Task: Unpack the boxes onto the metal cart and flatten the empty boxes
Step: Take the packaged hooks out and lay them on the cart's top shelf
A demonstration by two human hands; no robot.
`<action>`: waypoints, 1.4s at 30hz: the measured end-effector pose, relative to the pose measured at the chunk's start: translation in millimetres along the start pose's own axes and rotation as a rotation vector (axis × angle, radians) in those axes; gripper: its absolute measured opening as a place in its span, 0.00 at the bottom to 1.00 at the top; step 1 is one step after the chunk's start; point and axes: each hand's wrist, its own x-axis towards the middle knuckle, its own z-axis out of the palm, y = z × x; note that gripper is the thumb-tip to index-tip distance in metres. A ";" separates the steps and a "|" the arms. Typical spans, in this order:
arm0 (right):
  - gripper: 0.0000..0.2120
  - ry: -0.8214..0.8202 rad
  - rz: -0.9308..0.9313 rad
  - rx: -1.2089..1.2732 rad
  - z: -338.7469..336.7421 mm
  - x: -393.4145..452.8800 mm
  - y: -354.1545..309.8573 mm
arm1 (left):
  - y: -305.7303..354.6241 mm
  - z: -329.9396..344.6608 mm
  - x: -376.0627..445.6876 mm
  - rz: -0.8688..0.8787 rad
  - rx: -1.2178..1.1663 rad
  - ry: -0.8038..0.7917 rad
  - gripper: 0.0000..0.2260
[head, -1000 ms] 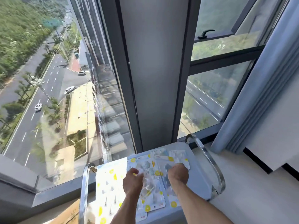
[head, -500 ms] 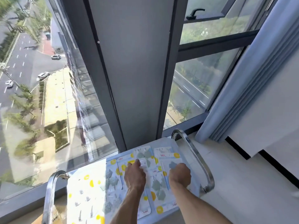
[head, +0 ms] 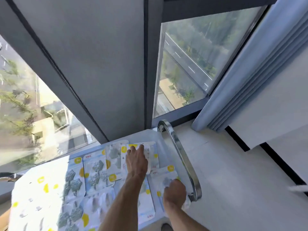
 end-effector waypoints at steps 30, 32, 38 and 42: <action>0.09 -0.293 -0.397 -0.023 12.7 -76.9 -62.2 | -120.6 -45.3 -107.4 -0.496 -0.275 0.236 0.18; 0.09 -0.320 -0.458 -0.016 24.6 -104.1 -69.2 | -153.0 -52.4 -137.4 -0.566 -0.275 0.271 0.18; 0.10 -0.367 -0.599 -0.036 49.3 -184.7 -63.8 | -234.6 -72.4 -238.4 -0.725 -0.243 0.310 0.15; 0.12 -0.419 -0.620 -0.043 61.8 -234.2 -48.3 | -271.5 -77.2 -294.3 -0.801 -0.319 0.321 0.16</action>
